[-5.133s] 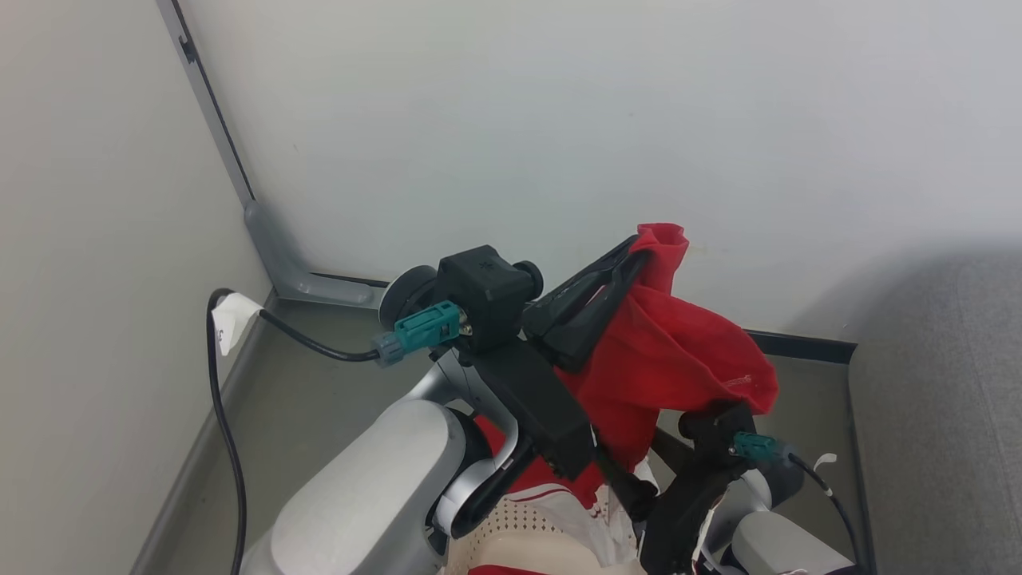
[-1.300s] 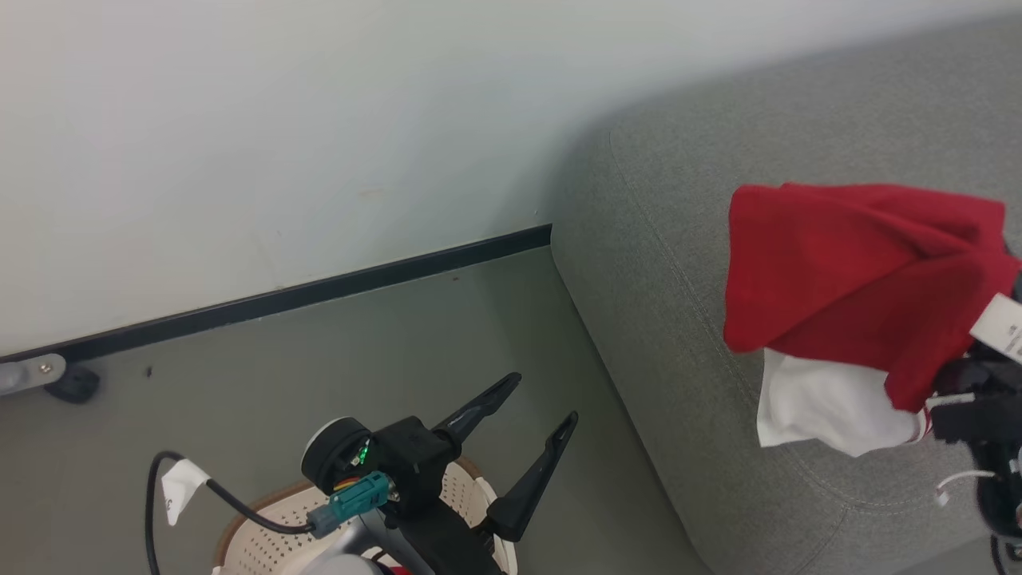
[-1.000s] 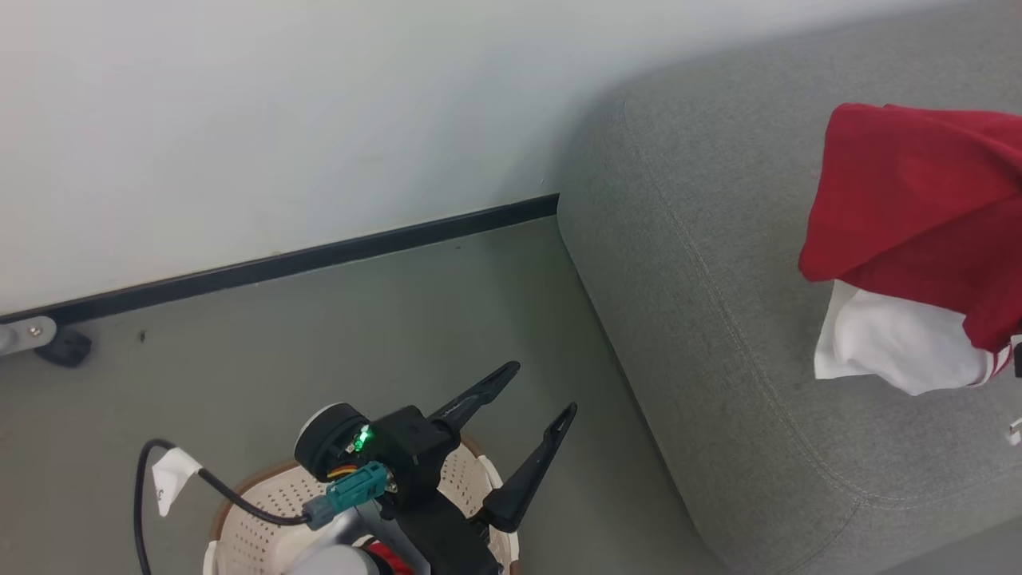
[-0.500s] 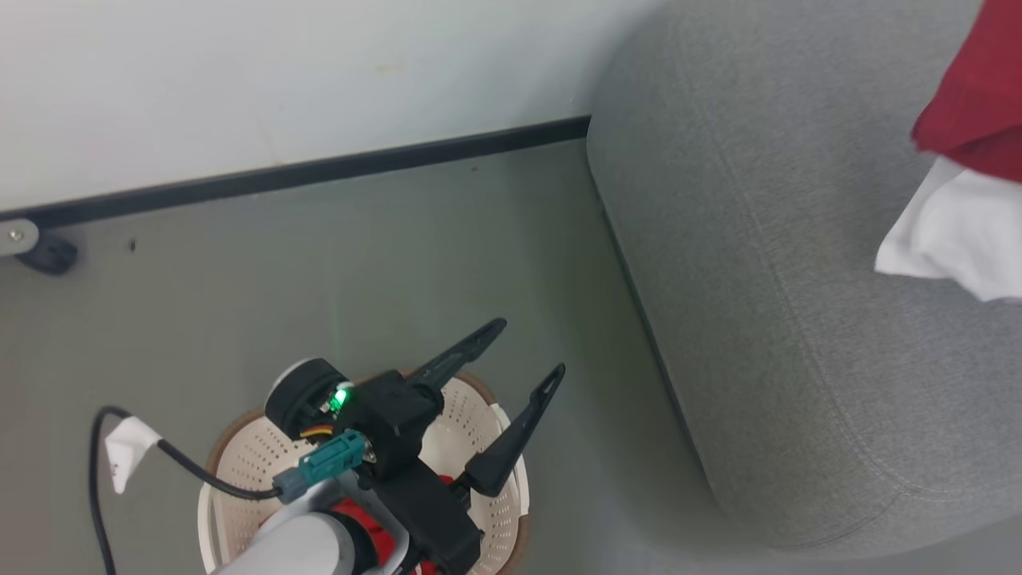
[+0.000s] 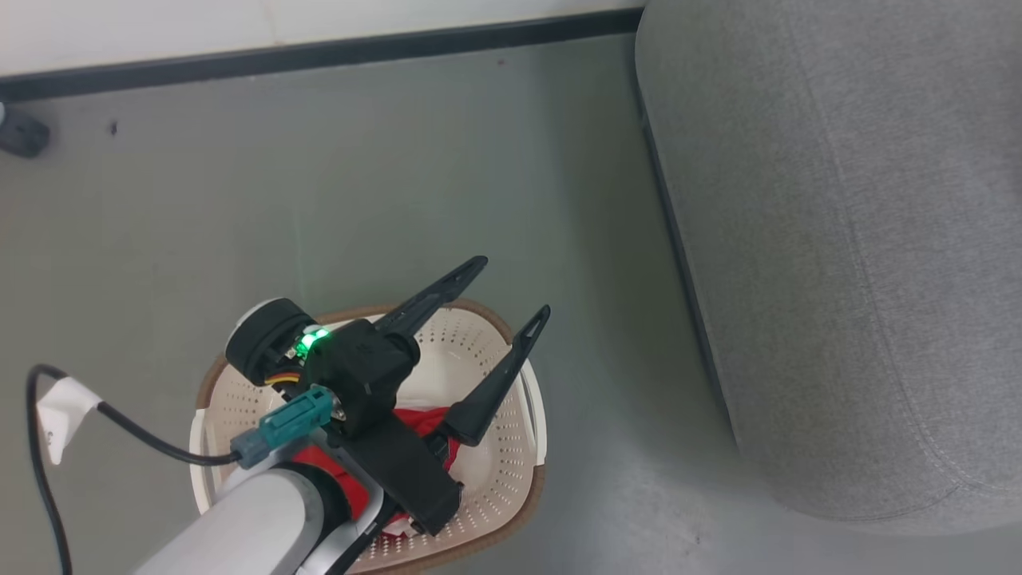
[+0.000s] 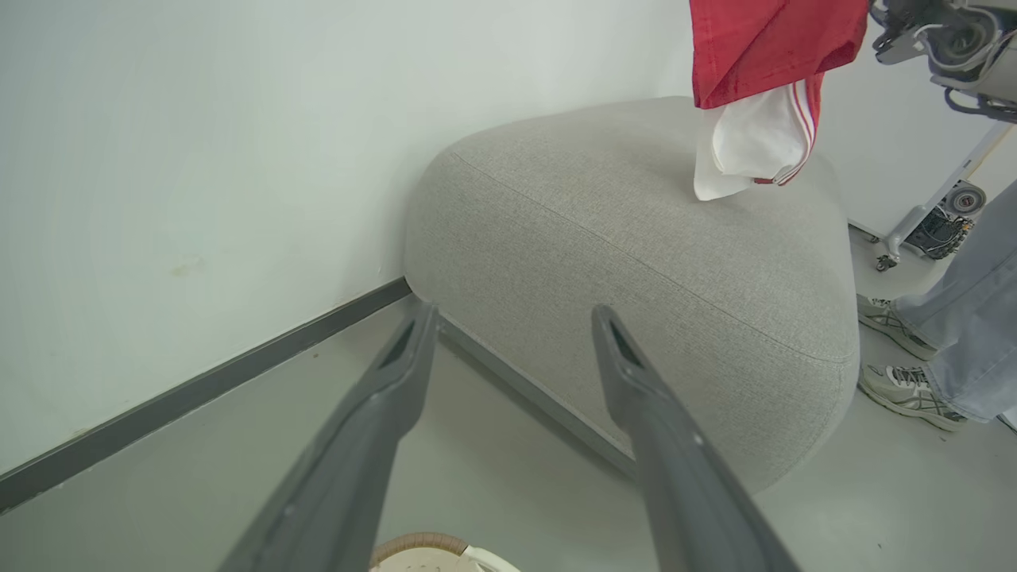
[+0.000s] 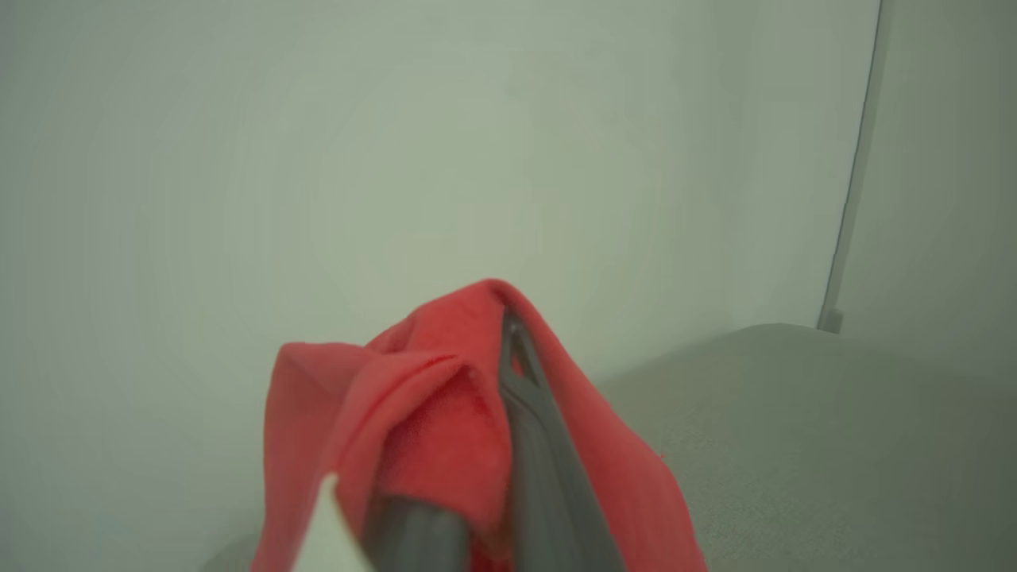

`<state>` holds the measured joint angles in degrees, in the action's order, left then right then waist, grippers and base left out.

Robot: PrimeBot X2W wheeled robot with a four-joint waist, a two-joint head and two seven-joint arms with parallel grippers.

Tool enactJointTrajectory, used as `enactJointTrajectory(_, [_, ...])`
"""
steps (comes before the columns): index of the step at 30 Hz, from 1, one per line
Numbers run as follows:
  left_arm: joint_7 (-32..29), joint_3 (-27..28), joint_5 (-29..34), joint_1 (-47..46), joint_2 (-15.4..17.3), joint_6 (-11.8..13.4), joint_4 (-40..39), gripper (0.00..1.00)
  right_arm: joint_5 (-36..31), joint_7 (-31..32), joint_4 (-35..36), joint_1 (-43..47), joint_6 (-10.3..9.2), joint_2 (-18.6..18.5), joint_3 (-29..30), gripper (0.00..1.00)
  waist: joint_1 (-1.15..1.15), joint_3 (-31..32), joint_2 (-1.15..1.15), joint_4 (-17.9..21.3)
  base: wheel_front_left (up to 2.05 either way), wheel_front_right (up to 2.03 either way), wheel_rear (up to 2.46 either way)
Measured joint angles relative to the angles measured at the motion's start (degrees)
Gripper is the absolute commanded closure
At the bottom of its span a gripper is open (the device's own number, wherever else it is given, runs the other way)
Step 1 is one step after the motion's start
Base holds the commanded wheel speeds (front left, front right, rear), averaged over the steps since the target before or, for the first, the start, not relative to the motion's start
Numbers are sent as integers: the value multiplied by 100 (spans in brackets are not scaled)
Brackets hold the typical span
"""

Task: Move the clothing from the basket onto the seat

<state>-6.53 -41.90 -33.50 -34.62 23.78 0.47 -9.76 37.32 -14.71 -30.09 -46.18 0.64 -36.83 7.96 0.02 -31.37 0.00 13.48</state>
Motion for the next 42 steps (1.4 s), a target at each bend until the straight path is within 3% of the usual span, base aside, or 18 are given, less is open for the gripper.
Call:
enactJointTrajectory(3, [-1, 45, 0, -40, 35, 0, 2, 0, -113, 0, -125, -62, -43, 30, -59, 100, -1, -151, 0, -32, 0, 0, 0])
enactJointTrajectory(10, [0, 71, 0, -47, 58, -4, 67, 0, -176, 0, -714, -142, 123, 411, -517, 100, 0, -328, 0, -103, 0, 0, 0])
enactJointTrajectory(24, [66, 121, -11, -48, 44, -51, 318, 0, -423, 313, -1536, -141, 298, 593, -1066, 100, -2, -226, 0, -122, 0, 0, 0])
enactJointTrajectory(27, [112, 119, -12, -48, 24, -55, 377, 0, -414, 463, -1756, -137, 325, 606, -1098, 84, -1, -156, 0, -116, 0, 0, 0])
enactJointTrajectory(31, [168, 120, -26, -42, -5, -55, 433, 0, -404, 677, -1951, -136, 342, 679, -1160, 51, -2, -48, 0, -111, 0, 0, 0])
enactJointTrajectory(33, [211, 120, -31, -41, -33, -57, 481, 0, -404, 769, -2042, -135, 342, 708, -1184, 6, -2, 12, 0, -109, 0, 0, 0])
enactJointTrajectory(34, [219, 121, -41, -40, -44, -71, 506, 0, -406, 822, -2080, -131, 342, 711, -1210, 0, -2, 43, 0, -108, 0, 0, 0])
enactJointTrajectory(42, [417, 132, -144, 16, -131, -99, 746, 0, -608, 1036, -2134, 120, 344, 713, -1502, 0, -2, 358, 0, -108, 0, 0, 0])
